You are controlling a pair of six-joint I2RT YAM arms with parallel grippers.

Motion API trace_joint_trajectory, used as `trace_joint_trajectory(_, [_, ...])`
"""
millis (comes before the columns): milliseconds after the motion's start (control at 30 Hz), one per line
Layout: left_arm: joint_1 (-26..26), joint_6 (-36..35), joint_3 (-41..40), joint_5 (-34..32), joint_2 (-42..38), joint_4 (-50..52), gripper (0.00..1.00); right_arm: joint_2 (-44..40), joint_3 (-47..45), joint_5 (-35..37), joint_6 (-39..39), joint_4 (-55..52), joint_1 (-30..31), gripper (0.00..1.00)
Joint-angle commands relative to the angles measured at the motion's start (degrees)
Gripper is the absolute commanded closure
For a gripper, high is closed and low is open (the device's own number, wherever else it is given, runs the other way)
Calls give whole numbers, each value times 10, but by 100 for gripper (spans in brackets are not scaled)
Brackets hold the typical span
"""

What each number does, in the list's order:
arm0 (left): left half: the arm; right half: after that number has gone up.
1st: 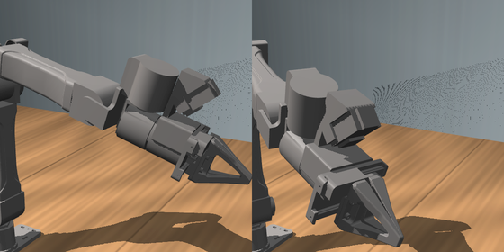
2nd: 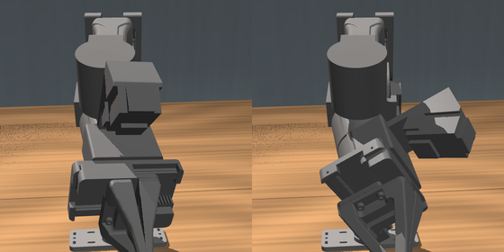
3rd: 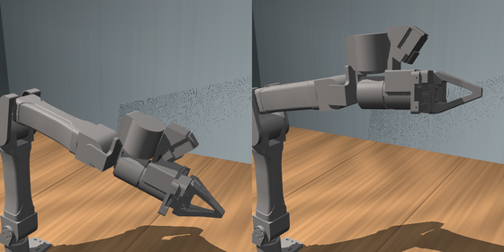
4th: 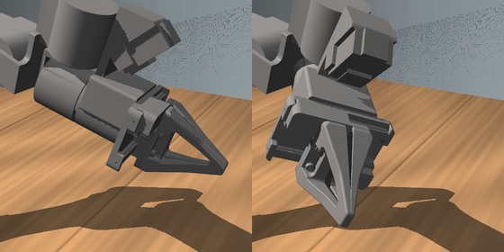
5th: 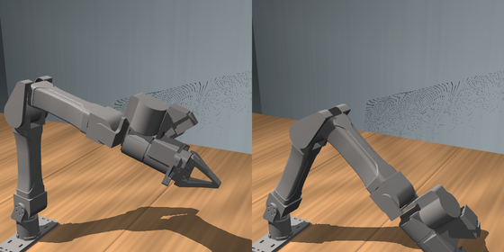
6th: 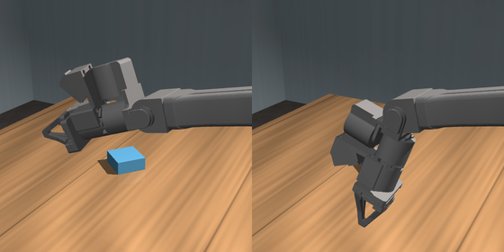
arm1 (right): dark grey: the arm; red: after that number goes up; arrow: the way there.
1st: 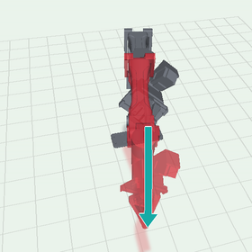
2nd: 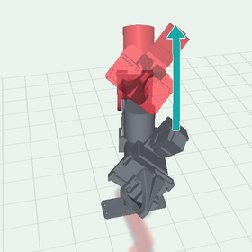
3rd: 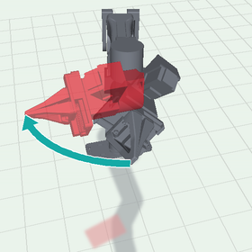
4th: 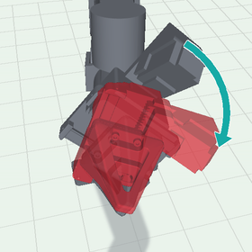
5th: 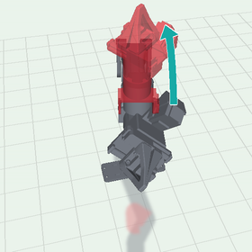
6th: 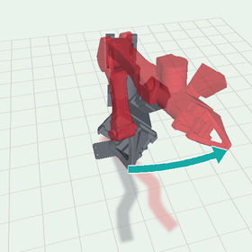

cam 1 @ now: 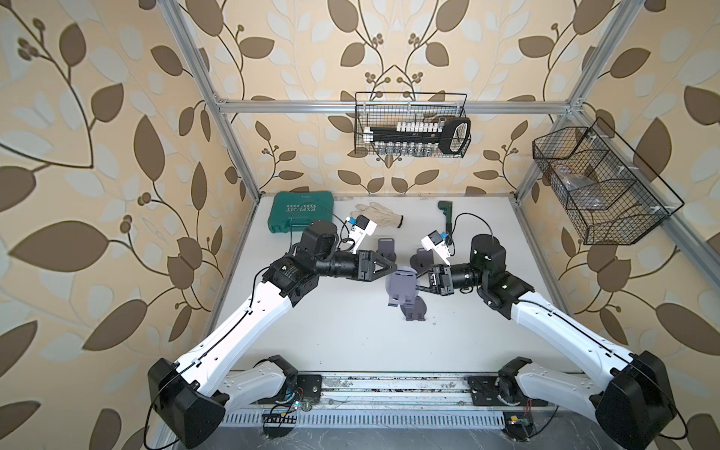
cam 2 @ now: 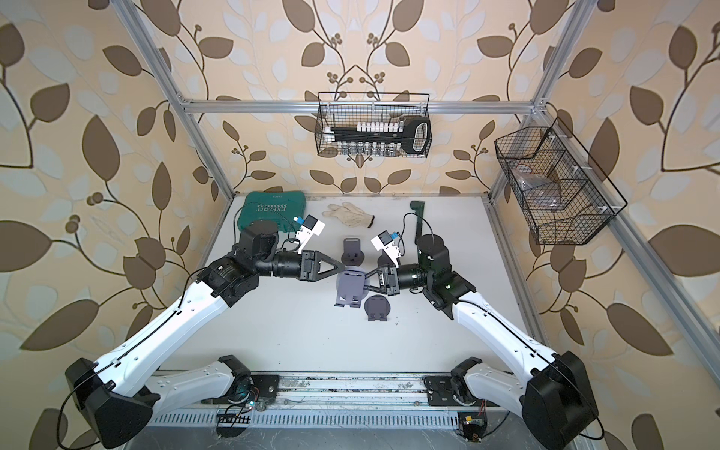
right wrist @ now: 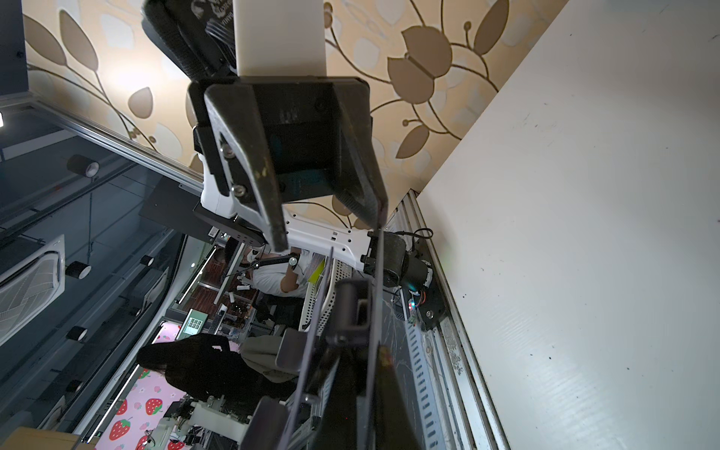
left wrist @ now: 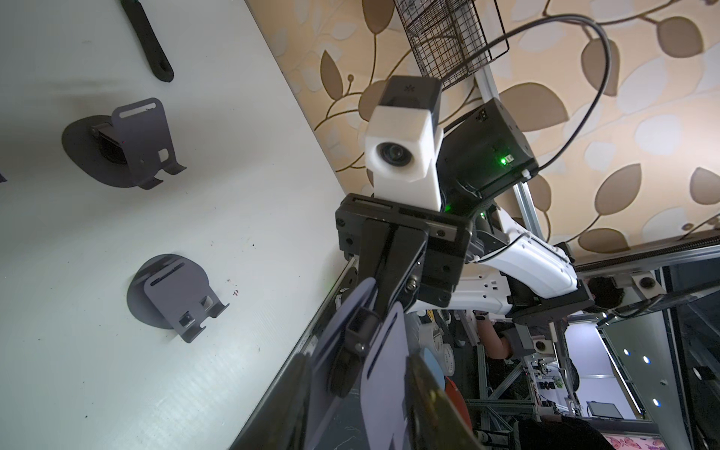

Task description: Open the phone stand

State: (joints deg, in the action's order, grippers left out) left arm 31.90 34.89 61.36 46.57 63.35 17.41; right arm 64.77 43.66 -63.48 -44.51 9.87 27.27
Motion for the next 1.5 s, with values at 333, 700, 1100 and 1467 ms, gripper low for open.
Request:
trace_joint_trajectory(333, [15, -3, -19, 51, -14, -39, 67, 27, 31, -12, -2, 23, 0, 100])
trace_joint_trajectory(700, [32, -16, -8, 111, 35, -54, 77, 47, 44, -17, -2, 21, 3, 100])
trace_joint_trajectory(1100, [36, -3, 3, 140, 5, -132, 100, 93, 27, -20, -24, 4, 5, 100])
trace_joint_trajectory(1467, [35, -105, 152, 88, 2, -70, 100, 202, -24, -31, -38, 5, 18, 100])
